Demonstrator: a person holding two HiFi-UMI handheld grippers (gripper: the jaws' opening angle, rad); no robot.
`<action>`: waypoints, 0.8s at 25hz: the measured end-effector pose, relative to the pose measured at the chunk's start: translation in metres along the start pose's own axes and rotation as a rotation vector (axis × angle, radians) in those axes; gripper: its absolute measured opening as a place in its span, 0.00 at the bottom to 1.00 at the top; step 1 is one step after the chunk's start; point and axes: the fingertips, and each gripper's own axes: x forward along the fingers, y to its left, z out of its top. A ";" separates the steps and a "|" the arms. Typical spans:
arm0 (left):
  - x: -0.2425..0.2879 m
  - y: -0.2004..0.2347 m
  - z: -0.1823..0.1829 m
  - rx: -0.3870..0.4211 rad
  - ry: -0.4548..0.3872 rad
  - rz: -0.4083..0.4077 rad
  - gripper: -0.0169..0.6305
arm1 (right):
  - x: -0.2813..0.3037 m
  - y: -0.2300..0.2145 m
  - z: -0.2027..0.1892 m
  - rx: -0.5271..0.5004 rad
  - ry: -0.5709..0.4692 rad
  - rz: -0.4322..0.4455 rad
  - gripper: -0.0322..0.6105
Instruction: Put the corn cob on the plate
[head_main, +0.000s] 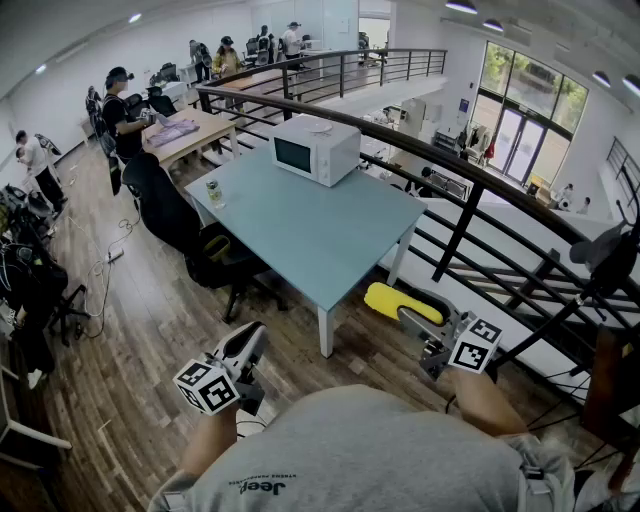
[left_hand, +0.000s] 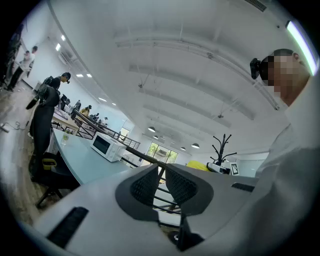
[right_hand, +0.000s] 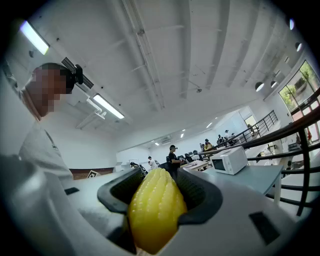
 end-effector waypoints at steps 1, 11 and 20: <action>0.000 -0.002 -0.001 -0.001 0.000 -0.002 0.12 | -0.001 0.000 0.000 0.000 0.001 0.001 0.42; -0.002 -0.008 -0.003 0.001 0.006 -0.005 0.12 | -0.003 0.005 -0.001 0.003 0.002 0.011 0.42; 0.016 -0.025 -0.008 0.005 0.020 -0.013 0.12 | -0.019 -0.002 0.003 0.023 -0.003 0.020 0.42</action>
